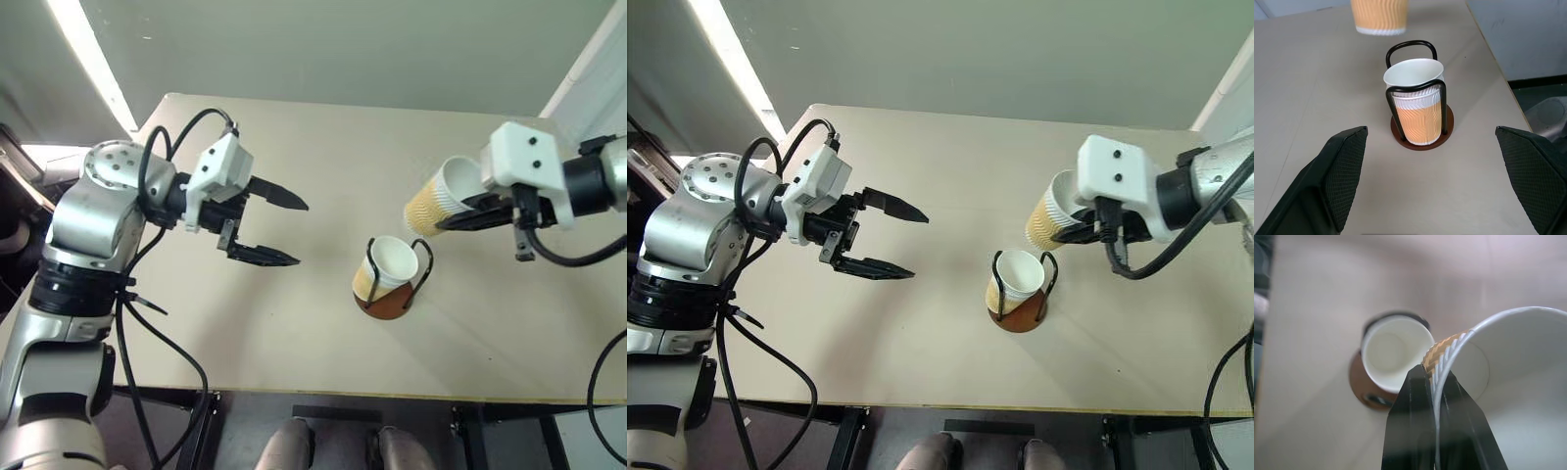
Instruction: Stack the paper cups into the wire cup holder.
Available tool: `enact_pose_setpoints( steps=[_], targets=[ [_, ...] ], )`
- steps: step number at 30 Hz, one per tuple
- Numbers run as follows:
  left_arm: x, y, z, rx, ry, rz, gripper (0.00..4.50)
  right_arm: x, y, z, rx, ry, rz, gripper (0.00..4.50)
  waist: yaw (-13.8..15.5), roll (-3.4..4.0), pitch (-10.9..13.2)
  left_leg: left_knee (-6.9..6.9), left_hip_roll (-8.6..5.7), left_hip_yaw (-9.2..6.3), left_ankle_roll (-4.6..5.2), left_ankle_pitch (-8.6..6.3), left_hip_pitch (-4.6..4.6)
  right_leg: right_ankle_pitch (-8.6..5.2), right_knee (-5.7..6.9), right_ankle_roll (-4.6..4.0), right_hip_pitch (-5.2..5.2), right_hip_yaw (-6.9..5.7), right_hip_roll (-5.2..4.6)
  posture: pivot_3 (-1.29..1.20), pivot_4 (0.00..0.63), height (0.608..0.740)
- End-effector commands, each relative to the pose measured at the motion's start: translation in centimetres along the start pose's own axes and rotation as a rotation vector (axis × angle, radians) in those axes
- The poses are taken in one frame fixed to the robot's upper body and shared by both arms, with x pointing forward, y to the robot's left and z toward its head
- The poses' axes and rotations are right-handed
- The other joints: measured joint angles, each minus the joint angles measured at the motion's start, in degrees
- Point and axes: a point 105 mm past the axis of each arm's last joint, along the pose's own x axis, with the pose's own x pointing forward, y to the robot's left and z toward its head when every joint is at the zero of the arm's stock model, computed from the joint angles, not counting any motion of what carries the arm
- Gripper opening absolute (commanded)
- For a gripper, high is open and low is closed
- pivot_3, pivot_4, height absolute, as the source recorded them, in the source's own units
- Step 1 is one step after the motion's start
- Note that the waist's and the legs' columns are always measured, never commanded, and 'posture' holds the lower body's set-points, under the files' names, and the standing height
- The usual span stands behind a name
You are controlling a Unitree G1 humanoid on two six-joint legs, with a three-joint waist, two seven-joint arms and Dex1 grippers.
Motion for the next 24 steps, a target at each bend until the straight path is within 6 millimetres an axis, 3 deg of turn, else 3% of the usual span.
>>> enact_pose_setpoints(
  steps=[1,6,24],
  targets=[
    [-0.4,0.1,1.1,0.055,-0.007,0.015,4.5,0.3,0.5,1.4,-0.026,-0.031,0.016,0.04,-0.03,0.0,0.0,0.01,0.0,0.0,0.0,0.0,0.0,0.0,0.0,0.0,0.0,0.0,0.0,0.0,0.15,0.74],
    [-0.6,-0.1,1.3,0.052,-0.018,0.009,4.5,1.3,1.2,1.6,-0.018,-0.04,0.053,0.04,-0.03,0.0,0.0,-0.01,0.01,-0.01,0.0,0.0,0.01,0.0,0.0,0.0,0.0,0.0,0.01,0.0,0.15,0.74],
    [-0.7,-0.1,1.4,0.049,-0.015,0.01,4.5,3.0,2.1,-1.3,-0.028,0.034,0.079,0.04,-0.04,0.0,0.0,-0.01,0.02,0.0,0.0,0.0,0.02,0.0,0.02,0.0,0.0,0.0,0.0,0.0,0.15,0.74]
  ],
)
